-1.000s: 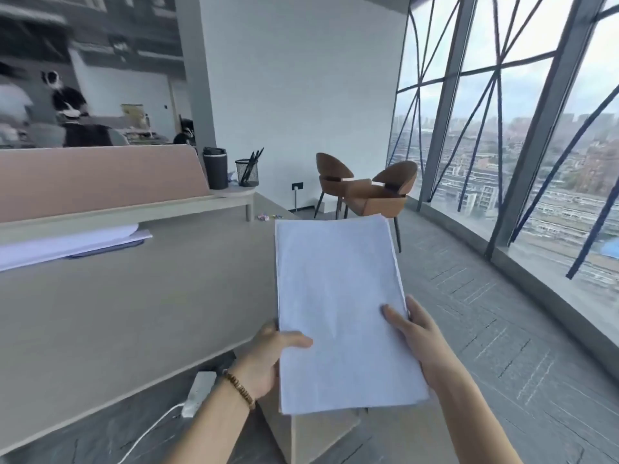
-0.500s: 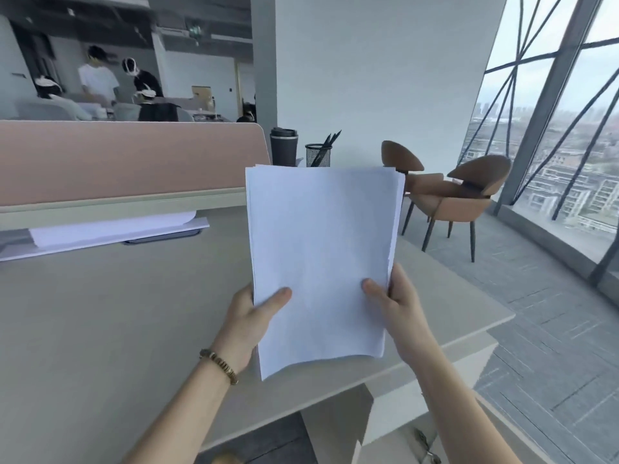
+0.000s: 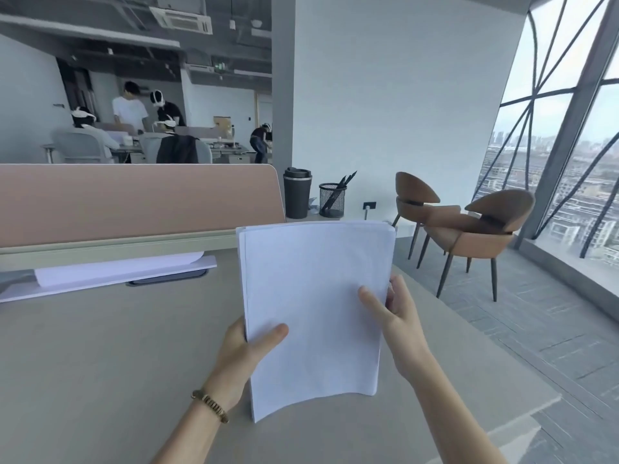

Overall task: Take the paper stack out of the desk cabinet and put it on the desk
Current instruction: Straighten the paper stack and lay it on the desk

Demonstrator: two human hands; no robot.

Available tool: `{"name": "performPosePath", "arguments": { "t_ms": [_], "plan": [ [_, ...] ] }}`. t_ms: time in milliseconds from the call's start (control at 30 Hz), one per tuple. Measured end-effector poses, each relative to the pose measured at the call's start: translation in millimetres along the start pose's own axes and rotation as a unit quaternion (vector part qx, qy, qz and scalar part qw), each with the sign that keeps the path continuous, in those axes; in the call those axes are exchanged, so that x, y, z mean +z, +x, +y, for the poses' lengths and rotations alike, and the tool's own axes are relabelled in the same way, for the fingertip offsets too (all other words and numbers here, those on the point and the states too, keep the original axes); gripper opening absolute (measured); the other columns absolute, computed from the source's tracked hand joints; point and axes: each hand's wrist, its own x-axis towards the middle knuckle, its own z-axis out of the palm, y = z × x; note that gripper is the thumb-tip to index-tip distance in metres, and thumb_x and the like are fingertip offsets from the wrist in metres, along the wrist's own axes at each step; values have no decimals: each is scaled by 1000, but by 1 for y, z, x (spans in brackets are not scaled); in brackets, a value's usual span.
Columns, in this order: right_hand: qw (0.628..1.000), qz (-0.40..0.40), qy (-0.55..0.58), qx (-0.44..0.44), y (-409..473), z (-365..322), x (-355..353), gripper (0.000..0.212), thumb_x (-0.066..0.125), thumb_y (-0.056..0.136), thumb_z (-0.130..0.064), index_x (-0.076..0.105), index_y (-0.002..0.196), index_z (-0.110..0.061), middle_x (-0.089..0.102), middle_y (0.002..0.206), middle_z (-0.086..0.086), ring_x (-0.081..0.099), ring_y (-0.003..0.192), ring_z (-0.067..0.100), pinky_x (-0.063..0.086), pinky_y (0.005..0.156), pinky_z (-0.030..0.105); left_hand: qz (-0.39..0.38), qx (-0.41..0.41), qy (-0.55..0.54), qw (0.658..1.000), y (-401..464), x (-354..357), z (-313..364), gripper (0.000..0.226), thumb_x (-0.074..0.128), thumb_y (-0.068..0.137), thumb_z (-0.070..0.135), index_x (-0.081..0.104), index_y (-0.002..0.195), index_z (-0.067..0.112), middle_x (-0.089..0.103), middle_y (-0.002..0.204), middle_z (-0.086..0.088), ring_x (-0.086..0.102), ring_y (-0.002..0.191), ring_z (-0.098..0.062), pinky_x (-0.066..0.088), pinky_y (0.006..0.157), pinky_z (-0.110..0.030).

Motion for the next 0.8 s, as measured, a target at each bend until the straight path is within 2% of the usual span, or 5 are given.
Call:
{"name": "performPosePath", "arguments": {
  "t_ms": [133, 300, 533, 633, 800],
  "plan": [
    [999, -17, 18, -24, 16, -13, 6, 26, 67, 94, -23, 58, 117, -15, 72, 110, 1, 72, 96, 11, 57, 71, 23, 16, -6, -15, 1000, 2, 5, -3, 49, 86, 61, 30, 75, 106, 13, 80, 104, -5, 77, 96, -24, 58, 85, -42],
    [998, 10, 30, -49, 24, -10, 14, 29, 64, 95, -28, 60, 123, -25, 72, 121, -2, 70, 111, 15, 57, 90, 37, 45, 1, -2, 999, 6, 8, -4, 15, 83, 77, 8, 80, 91, 13, 82, 93, -2, 78, 88, -20, 59, 79, -38],
    [999, 25, 32, -5, -1, 26, 10, 32, 64, 90, -39, 63, 119, -24, 73, 118, -6, 69, 111, 15, 54, 92, 38, 16, -34, 14, 999, -8, 10, -21, 30, 83, 69, 24, 80, 98, 17, 81, 102, -1, 77, 95, -19, 58, 89, -44],
    [998, 49, 35, 4, -8, 38, 11, 26, 64, 92, -36, 66, 116, -25, 74, 117, -5, 71, 108, 14, 54, 88, 37, 41, -37, 36, 998, -11, 13, -25, 17, 86, 75, 18, 81, 92, 21, 82, 98, 3, 77, 93, -16, 58, 90, -44],
    [996, 84, -5, -2, -23, 60, 7, 27, 62, 92, -43, 64, 116, -31, 72, 118, -8, 68, 111, 13, 55, 92, 42, 38, -53, 69, 996, -19, 18, -31, 21, 81, 81, 20, 81, 85, 40, 81, 96, 10, 77, 92, -10, 58, 87, -39]
  ]
}}
